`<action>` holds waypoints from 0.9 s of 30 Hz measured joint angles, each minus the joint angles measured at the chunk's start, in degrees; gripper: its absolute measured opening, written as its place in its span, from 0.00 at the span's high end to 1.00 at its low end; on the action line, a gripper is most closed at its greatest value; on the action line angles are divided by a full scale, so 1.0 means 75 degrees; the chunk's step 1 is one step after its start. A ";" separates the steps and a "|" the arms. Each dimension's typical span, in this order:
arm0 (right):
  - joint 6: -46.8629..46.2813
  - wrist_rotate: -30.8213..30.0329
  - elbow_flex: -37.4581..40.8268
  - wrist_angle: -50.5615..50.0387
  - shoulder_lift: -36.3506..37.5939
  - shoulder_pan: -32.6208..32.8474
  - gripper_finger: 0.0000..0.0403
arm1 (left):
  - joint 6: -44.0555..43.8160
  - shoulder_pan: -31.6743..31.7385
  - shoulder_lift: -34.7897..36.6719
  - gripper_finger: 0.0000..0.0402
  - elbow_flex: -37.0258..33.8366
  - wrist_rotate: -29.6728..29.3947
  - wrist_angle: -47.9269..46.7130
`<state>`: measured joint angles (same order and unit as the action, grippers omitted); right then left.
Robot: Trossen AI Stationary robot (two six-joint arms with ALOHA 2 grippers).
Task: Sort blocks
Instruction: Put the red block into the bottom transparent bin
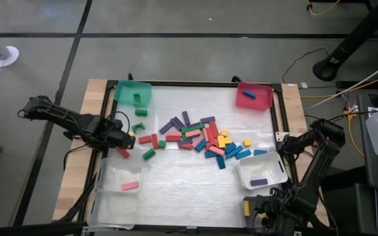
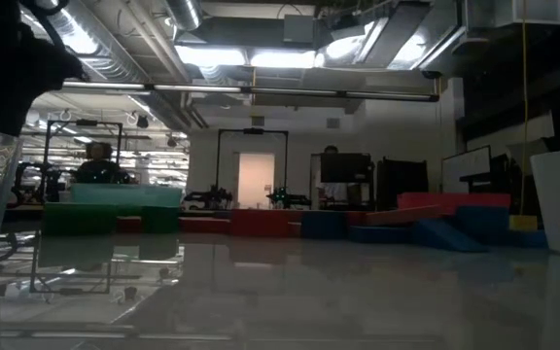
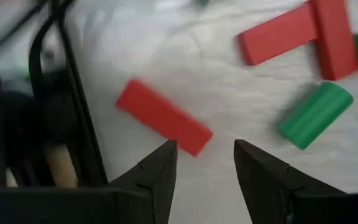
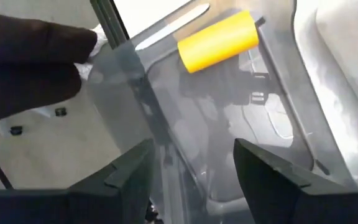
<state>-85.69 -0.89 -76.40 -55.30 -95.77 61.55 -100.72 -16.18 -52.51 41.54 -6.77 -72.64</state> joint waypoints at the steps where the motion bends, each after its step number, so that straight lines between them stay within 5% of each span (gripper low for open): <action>1: 0.0000 0.0001 0.0000 0.0008 0.0000 -0.0060 0.46 | -0.0111 0.0019 -0.0027 0.63 -0.0003 0.0151 0.0001; 9: 0.0000 -0.0025 0.0003 0.0048 0.0000 -0.0674 0.46 | -0.1753 0.0052 -0.0335 0.63 -0.0003 0.1351 0.0015; 27: 0.0810 -0.0132 0.0003 0.0023 0.0000 -0.1782 0.46 | -0.3767 0.0079 -0.1874 0.63 -0.0003 0.1110 0.0003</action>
<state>-79.62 -1.88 -76.38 -55.13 -95.77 48.19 -128.98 -15.59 -66.57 41.52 1.55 -72.62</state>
